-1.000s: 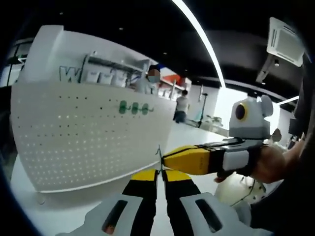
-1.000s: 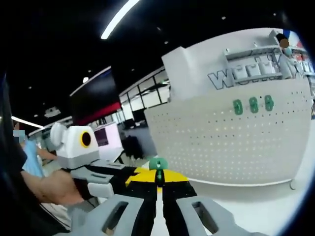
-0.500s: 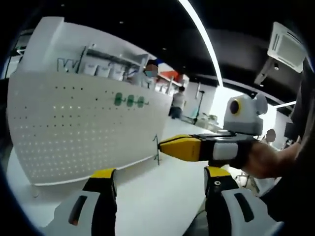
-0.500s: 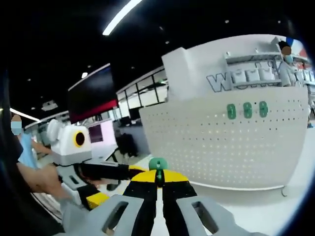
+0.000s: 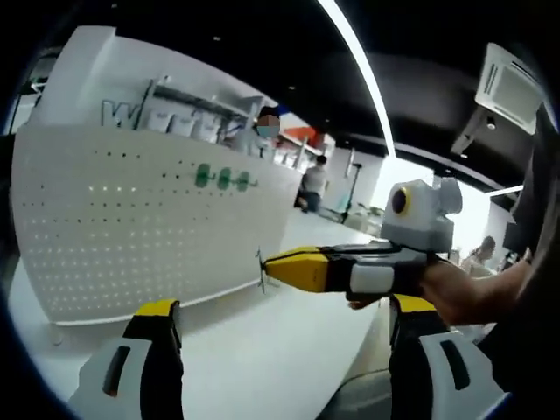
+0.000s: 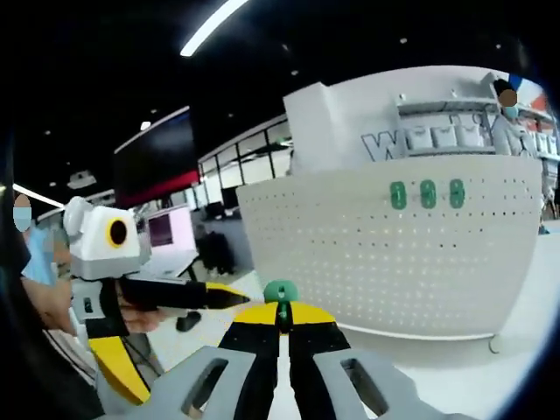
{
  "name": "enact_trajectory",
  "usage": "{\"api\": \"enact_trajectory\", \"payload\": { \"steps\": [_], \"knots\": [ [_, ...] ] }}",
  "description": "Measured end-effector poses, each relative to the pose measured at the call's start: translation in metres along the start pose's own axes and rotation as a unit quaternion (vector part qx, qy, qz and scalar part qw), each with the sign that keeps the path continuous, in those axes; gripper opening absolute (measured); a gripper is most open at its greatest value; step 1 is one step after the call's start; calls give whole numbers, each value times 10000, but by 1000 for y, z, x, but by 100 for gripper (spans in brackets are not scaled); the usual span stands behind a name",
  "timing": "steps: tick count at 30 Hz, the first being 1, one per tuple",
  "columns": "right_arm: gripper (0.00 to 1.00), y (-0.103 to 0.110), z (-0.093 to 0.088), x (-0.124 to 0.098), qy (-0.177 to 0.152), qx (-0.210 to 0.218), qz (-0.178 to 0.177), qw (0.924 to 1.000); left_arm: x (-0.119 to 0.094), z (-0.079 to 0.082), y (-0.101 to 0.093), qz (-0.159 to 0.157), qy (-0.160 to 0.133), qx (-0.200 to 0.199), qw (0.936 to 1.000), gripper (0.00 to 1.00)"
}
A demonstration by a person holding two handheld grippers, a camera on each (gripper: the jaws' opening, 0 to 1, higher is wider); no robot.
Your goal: Insert the hook assembly into the mounting plate slot until the hook locks in place.
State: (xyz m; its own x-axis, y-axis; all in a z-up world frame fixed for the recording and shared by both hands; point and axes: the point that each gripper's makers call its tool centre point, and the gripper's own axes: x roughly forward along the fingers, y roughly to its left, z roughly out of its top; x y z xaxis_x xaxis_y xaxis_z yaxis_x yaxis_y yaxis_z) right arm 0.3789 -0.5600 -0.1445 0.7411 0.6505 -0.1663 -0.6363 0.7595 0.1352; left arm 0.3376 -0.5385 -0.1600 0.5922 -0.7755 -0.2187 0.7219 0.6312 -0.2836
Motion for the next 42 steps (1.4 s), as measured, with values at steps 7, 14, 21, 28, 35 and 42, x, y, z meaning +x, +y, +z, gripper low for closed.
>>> {"api": "enact_trajectory", "payload": {
  "steps": [7,14,21,28,35,42],
  "knots": [
    [0,-66,26,-2,-239,-460,-682,9963,-7,-8,4,102,88,76,9999,100],
    [0,-122,45,-13,-369,-887,-1297,9869,-10,-15,16,218,193,-3,9996,100],
    [0,-174,63,-25,-533,-944,-1853,9767,-16,-9,23,326,158,-3,9993,100],
    [0,-217,84,-32,-715,-993,-2269,9662,-18,-6,30,396,181,20,9991,100],
    [0,-253,104,-32,-898,-987,-2548,9577,-20,2,37,481,176,94,9986,100],
    [0,-274,115,-29,-1008,-976,-2692,9528,-24,4,46,611,171,99,9979,100]
  ]
}}
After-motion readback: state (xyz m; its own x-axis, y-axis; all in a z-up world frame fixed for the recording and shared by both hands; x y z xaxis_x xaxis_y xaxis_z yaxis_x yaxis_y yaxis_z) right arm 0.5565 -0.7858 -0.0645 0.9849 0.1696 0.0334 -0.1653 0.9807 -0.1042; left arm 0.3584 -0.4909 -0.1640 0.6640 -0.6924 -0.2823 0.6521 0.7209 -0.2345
